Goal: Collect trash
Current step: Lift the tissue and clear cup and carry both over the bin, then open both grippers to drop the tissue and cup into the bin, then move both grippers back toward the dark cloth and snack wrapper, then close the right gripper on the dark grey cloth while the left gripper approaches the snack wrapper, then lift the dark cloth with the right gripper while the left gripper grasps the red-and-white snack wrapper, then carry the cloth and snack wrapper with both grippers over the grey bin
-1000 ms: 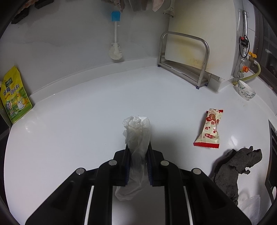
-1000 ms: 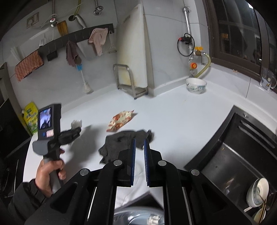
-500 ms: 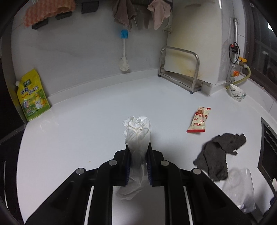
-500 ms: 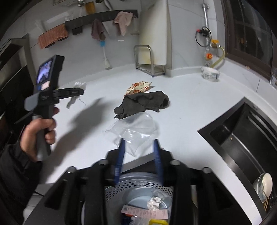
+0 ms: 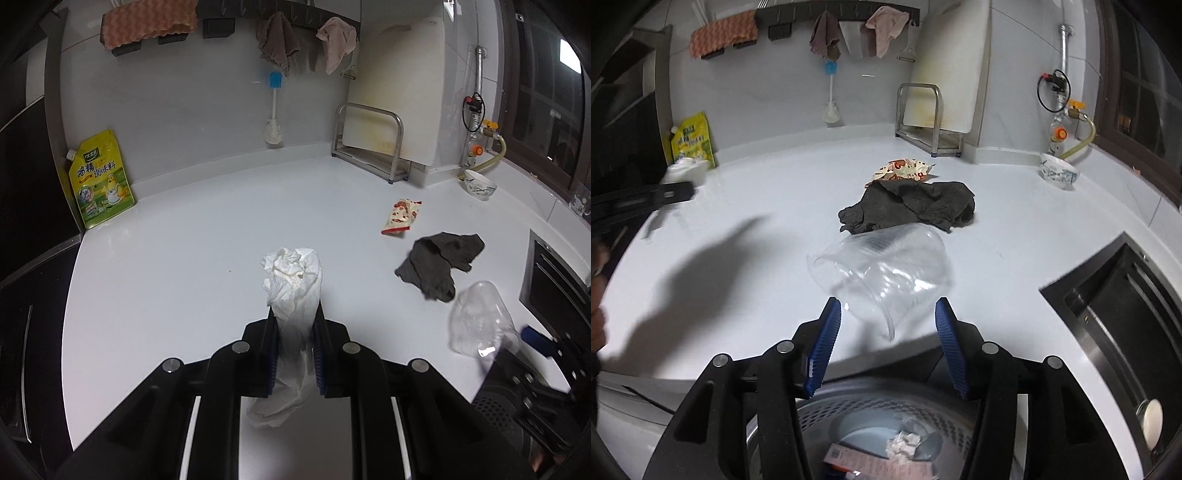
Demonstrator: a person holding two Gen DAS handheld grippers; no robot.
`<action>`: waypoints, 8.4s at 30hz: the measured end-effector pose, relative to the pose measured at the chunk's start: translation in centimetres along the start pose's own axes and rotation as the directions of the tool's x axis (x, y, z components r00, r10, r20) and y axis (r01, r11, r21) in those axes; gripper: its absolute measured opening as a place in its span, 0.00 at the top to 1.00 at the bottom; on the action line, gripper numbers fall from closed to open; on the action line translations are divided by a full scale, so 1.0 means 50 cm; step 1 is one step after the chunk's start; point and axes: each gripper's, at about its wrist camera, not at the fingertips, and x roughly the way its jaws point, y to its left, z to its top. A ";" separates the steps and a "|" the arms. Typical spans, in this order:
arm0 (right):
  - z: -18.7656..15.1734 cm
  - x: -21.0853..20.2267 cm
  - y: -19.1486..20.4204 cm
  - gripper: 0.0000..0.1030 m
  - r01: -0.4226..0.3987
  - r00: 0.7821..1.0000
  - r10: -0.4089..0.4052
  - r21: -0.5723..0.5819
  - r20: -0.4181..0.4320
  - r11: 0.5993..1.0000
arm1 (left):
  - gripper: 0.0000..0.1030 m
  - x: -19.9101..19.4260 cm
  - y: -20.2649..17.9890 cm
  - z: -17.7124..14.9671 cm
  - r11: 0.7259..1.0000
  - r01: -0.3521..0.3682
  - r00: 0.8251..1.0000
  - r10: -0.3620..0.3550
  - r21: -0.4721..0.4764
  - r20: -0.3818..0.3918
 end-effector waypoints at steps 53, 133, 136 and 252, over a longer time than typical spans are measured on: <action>-0.335 -0.271 -0.147 0.96 0.026 0.999 -0.009 0.341 -0.051 0.940 | 0.84 -0.154 -0.337 -0.313 0.979 0.171 0.972 -0.149 0.109 -0.184; 0.180 0.097 -0.159 0.20 -0.215 0.976 0.211 0.105 0.051 0.971 | 0.12 0.059 -0.119 0.005 0.996 -0.009 0.999 0.005 -0.092 -0.051; 0.203 0.131 -0.157 0.20 -0.259 0.966 0.256 0.085 0.044 0.962 | 0.12 0.077 -0.122 0.011 0.995 -0.009 0.998 0.003 -0.096 -0.061; 0.097 -0.054 -0.367 0.91 -0.156 0.976 0.077 0.405 0.205 0.901 | 0.71 0.037 -0.341 0.094 0.978 -0.095 0.994 0.084 0.188 0.065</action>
